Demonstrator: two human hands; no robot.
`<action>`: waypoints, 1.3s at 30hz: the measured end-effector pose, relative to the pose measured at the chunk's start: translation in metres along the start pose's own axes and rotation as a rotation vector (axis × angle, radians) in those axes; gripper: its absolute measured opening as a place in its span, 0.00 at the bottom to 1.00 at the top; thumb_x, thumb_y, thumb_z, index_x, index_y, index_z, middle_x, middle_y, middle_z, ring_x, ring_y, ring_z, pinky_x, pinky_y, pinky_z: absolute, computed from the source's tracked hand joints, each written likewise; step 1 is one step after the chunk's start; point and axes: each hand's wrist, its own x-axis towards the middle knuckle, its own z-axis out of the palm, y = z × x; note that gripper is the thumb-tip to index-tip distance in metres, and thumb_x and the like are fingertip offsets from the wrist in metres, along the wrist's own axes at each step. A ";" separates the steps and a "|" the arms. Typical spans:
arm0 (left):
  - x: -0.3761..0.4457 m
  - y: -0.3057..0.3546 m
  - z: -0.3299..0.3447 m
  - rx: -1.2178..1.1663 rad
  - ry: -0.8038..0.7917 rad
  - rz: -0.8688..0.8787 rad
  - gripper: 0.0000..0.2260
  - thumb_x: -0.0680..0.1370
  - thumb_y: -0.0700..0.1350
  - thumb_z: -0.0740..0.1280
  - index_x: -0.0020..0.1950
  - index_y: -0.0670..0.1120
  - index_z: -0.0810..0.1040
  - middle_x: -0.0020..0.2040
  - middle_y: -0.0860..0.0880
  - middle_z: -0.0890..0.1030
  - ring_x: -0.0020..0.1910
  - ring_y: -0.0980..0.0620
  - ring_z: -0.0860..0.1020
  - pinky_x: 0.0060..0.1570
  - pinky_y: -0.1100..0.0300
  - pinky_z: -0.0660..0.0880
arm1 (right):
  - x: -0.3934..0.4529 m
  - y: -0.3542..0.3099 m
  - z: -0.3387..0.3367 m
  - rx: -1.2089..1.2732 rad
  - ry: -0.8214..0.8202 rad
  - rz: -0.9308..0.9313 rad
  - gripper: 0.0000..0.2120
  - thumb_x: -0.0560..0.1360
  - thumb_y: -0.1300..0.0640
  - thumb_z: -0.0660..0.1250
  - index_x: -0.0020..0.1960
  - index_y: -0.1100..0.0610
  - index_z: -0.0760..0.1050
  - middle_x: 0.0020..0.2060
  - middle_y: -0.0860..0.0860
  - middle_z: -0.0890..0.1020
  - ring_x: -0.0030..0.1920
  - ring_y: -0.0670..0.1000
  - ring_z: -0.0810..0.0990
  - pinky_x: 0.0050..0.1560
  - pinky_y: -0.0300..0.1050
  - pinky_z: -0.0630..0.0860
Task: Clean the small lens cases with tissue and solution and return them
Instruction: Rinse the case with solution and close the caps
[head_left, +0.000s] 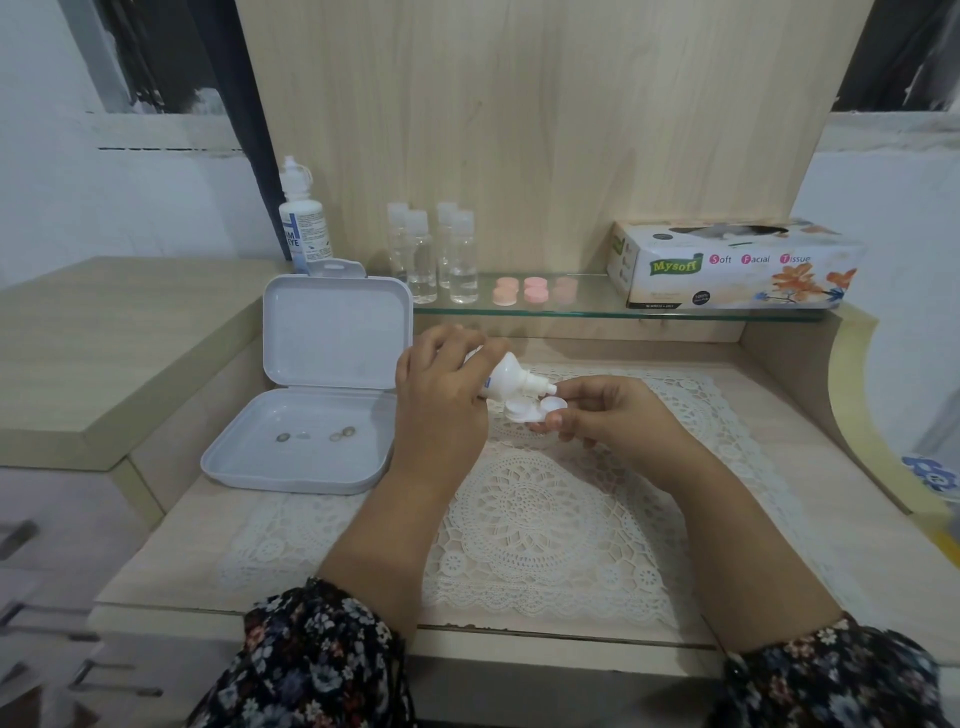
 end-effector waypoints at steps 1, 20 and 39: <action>0.000 0.000 0.000 -0.002 0.002 0.001 0.26 0.61 0.27 0.67 0.54 0.47 0.82 0.51 0.51 0.80 0.56 0.48 0.70 0.55 0.57 0.60 | 0.000 0.000 0.000 -0.002 0.000 0.001 0.10 0.70 0.61 0.74 0.51 0.53 0.82 0.41 0.53 0.86 0.33 0.44 0.78 0.37 0.37 0.72; 0.000 0.000 0.000 -0.002 -0.010 -0.013 0.25 0.62 0.27 0.70 0.54 0.48 0.81 0.52 0.51 0.80 0.57 0.49 0.69 0.55 0.58 0.59 | -0.001 -0.001 0.001 0.000 -0.001 0.001 0.10 0.70 0.60 0.74 0.50 0.51 0.82 0.41 0.52 0.87 0.34 0.44 0.78 0.37 0.38 0.72; 0.000 0.000 0.000 -0.001 -0.018 -0.002 0.24 0.62 0.28 0.67 0.54 0.48 0.81 0.52 0.51 0.80 0.57 0.48 0.70 0.55 0.56 0.60 | 0.000 0.000 0.000 -0.024 0.000 0.009 0.11 0.71 0.60 0.74 0.53 0.54 0.82 0.42 0.54 0.86 0.34 0.44 0.78 0.38 0.38 0.72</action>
